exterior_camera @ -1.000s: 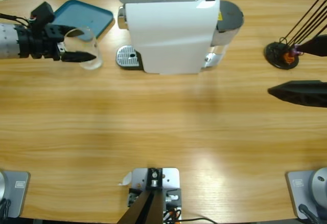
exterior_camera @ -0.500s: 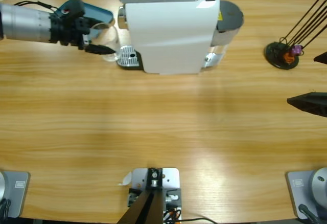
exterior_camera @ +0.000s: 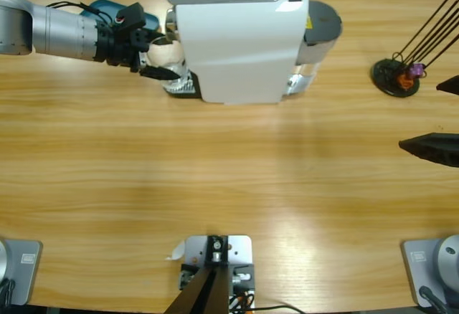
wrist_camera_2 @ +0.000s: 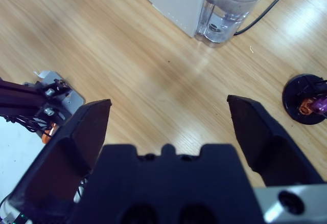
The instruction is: Pour coffee
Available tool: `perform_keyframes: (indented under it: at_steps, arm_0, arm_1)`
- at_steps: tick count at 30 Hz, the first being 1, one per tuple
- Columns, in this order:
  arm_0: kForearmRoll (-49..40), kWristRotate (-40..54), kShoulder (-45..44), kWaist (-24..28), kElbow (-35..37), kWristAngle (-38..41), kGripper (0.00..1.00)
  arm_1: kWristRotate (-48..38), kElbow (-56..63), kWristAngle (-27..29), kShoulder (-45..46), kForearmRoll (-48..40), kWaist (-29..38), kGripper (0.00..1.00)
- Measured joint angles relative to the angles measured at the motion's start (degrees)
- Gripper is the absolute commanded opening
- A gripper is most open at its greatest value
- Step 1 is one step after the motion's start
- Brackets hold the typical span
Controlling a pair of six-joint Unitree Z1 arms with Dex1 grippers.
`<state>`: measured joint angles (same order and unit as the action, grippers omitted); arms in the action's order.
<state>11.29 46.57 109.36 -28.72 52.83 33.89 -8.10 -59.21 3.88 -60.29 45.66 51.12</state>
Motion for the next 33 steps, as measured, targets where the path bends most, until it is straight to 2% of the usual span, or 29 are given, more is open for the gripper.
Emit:
perform_keyframes:
  at_steps: [5,7,8,10,25,30,33]
  arm_0:
    - [0.0,-0.3,0.5,-0.1,0.1,0.9,0.02]
    - [0.0,-0.4,0.7,-0.1,0.3,1.0,0.879]
    - [0.0,-0.5,0.7,-0.1,0.4,1.0,0.973]
    - [0.0,-1.0,0.9,-0.1,0.6,1.0,1.0]
    - [0.1,-2.9,0.5,0.4,-0.8,0.8,1.0]
    - [0.1,-3.1,-4.5,2.3,-4.8,0.8,1.0]
    - [0.1,-4.4,-9.0,3.1,-7.1,0.8,1.0]
  arm_1:
    - [0.0,0.0,0.0,0.0,0.0,-0.1,1.0]
    - [0.0,0.0,0.0,0.0,0.0,-0.1,1.0]
    - [0.0,0.0,0.0,0.0,0.0,-0.1,1.0]
    - [0.0,0.0,0.0,0.0,0.0,-0.1,1.0]
    - [0.0,0.3,0.0,0.0,-0.1,-0.1,1.0]
    - [-0.7,-0.2,0.1,0.0,-0.4,-0.4,1.0]
    - [-0.7,-1.8,0.1,0.0,-0.4,-2.2,0.964]
